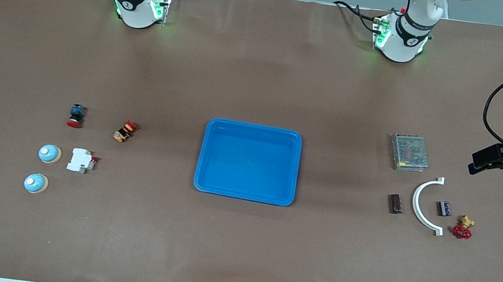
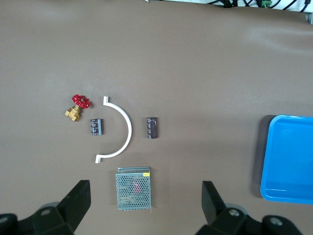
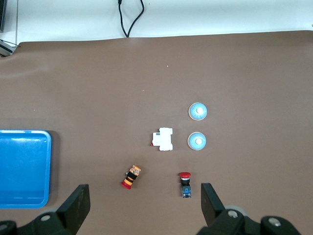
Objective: Place electrolytic capacitor and blue bell in tray
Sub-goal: 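Reach the right gripper to a blue bell while the left gripper reaches a capacitor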
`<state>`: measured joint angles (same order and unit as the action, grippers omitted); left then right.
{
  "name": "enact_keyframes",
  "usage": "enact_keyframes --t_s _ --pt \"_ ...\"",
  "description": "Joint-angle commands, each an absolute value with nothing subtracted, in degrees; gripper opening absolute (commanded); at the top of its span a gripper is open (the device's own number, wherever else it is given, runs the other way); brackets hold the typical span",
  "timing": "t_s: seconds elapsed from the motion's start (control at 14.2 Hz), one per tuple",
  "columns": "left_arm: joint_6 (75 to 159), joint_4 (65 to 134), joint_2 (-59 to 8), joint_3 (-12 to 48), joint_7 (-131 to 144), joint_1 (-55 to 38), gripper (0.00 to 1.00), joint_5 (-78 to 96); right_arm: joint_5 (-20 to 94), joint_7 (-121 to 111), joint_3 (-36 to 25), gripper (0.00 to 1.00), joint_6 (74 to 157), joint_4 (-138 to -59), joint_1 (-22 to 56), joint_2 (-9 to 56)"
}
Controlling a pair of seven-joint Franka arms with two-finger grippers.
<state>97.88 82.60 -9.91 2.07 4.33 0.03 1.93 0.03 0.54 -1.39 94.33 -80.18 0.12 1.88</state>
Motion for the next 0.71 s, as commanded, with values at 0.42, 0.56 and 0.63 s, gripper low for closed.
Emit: enact_keyframes --t_s 0.42,0.56,0.63 --pt "97.38 81.56 -10.98 1.84 4.92 1.22 1.00 2.63 -0.70 0.79 -1.23 1.00 93.96 -80.24 -0.08 1.76" --pt "97.64 81.47 -13.17 1.93 4.66 2.72 1.00 3.25 -1.40 0.79 -1.41 1.00 94.74 -80.59 -0.61 3.24" --pt "97.65 81.47 -14.75 1.93 4.75 2.55 1.00 3.51 -2.19 0.09 -1.32 1.00 97.10 -83.38 -1.49 3.51"
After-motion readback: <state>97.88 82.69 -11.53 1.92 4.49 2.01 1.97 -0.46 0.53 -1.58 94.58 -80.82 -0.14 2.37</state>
